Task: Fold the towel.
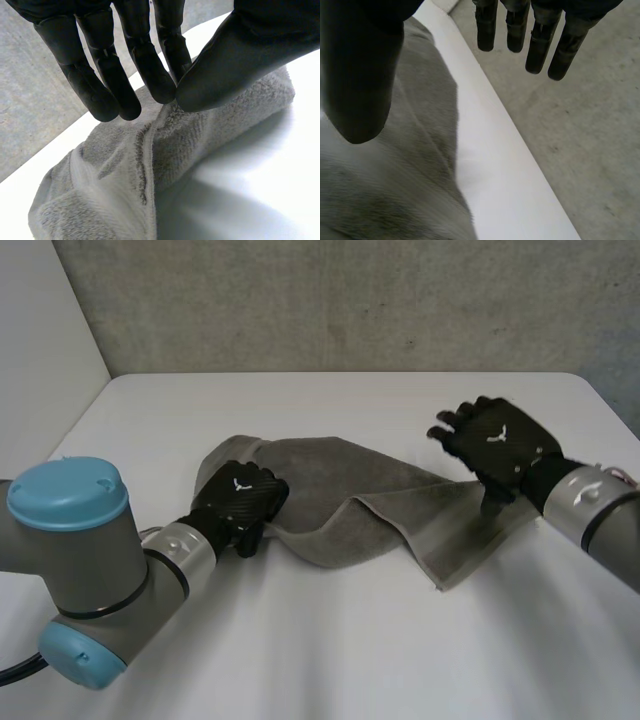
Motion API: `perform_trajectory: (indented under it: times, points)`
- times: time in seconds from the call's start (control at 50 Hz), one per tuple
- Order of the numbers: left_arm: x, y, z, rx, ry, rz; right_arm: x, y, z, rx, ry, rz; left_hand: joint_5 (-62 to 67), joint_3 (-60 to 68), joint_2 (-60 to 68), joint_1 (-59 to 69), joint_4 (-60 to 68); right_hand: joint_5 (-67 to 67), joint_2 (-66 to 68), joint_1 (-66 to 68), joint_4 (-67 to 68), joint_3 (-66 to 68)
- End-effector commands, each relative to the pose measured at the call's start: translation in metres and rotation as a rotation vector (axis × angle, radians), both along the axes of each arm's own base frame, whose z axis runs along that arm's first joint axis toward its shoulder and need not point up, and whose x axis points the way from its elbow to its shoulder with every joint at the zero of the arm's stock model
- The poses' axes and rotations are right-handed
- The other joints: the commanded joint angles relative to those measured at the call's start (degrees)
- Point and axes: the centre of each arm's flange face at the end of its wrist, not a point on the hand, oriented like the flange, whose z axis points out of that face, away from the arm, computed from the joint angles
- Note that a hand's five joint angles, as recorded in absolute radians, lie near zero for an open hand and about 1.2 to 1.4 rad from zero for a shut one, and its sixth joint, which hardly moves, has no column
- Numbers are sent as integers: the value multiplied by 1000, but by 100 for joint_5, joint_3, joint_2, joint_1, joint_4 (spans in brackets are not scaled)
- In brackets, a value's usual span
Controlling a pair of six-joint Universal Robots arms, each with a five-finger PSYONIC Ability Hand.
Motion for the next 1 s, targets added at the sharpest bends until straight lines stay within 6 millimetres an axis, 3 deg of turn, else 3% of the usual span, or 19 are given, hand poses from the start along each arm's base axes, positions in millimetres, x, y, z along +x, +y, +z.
perform_trajectory:
  times: [0.02, 0.06, 0.22, 0.48, 0.54, 1.0]
  points:
    - [6, -11, 0, -2, 4, 31, -6, 23, -31, 63, 89, 8, -1544, -867, -712, -305, -701, 1117, 1145, 1100, 1131, 1163]
    - [7, -14, 0, -2, 6, 39, -10, 34, -46, 101, 127, 15, -1544, -867, -712, -305, -701, 1352, 1380, 1335, 1366, 1398]
    - [9, -15, -1, 2, 6, 44, -14, 51, -74, 171, 146, 31, -1544, -867, -712, -305, -701, 1336, 1363, 1319, 1350, 1382]
    - [9, -15, -1, 2, 7, 44, -8, 44, -102, 181, 157, 39, -1544, -867, -712, -305, -701, 1554, 1582, 1537, 1569, 1600]
    - [9, -15, -1, 2, 7, 44, -5, 43, -111, 196, 171, 52, -1544, -867, -712, -305, -701, 2173, 2201, 2156, 2188, 2219]
    - [8, -15, -5, 8, 4, 43, 16, 34, -106, 121, 185, 78, -1544, -867, -712, -305, -701, 3035, 3062, 3018, 3049, 3081]
